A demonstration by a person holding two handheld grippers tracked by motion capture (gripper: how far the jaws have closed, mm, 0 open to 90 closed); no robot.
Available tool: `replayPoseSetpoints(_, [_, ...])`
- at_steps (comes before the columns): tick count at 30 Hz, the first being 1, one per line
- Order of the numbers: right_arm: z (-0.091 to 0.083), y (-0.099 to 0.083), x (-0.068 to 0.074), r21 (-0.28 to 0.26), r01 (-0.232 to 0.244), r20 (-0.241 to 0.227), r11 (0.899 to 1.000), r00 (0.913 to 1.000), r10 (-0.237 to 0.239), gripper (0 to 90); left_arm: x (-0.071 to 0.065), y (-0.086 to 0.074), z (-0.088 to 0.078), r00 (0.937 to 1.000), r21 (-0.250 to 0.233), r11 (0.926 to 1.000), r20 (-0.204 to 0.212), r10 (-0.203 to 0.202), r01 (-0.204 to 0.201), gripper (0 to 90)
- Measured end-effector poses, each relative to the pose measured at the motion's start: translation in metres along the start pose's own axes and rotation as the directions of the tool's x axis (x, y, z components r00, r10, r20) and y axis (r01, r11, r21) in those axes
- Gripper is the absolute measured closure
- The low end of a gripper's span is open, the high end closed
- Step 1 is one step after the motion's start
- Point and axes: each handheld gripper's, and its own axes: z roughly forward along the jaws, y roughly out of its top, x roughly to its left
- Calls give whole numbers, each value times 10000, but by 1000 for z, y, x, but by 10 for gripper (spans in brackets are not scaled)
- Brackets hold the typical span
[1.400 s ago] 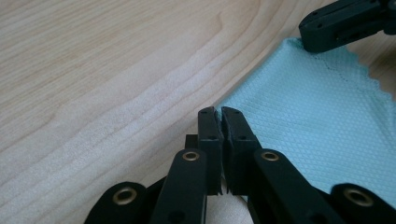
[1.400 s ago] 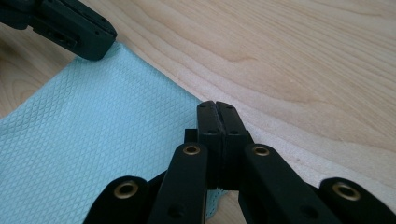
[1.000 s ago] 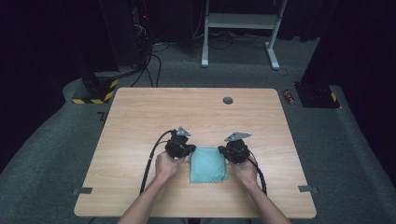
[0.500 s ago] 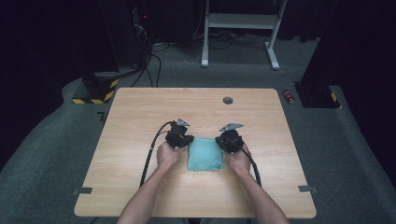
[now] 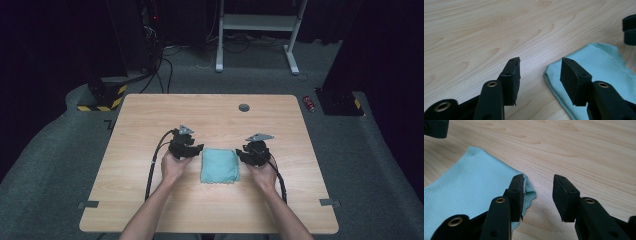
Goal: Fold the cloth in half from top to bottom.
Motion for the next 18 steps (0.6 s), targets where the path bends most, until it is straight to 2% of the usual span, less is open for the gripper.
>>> replayPoseSetpoints(1, [-4, -1, 0, -77, -18, 22, 10000, 10000, 18, 599, 0, 0, 0, 10000, 0, 10000, 0, 0, 0, 490])
replayPoseSetpoints(4, [-18, -5, -4, -371, -73, 27, 9993, 10000, 74, 583, 4, -8, -14, 9999, -305, 9995, -31, -107, 106, 470])
replayPoseSetpoints(6, [-26, -9, -8, -513, -168, 55, 9985, 9998, 171, 577, 5, -10, -18, 9998, -358, 9992, -5, -194, 194, 457])
replayPoseSetpoints(8, [-33, -13, -12, -572, -267, 80, 9980, 9996, 272, 573, 9, -15, -28, 9997, -465, 9987, -79, -226, 222, 447])
replayPoseSetpoints(18, [-58, -32, -26, -1039, -788, 159, 9915, 9966, 809, 573, 20, -31, -61, 9983, -961, 9942, -293, -507, 477, 439])
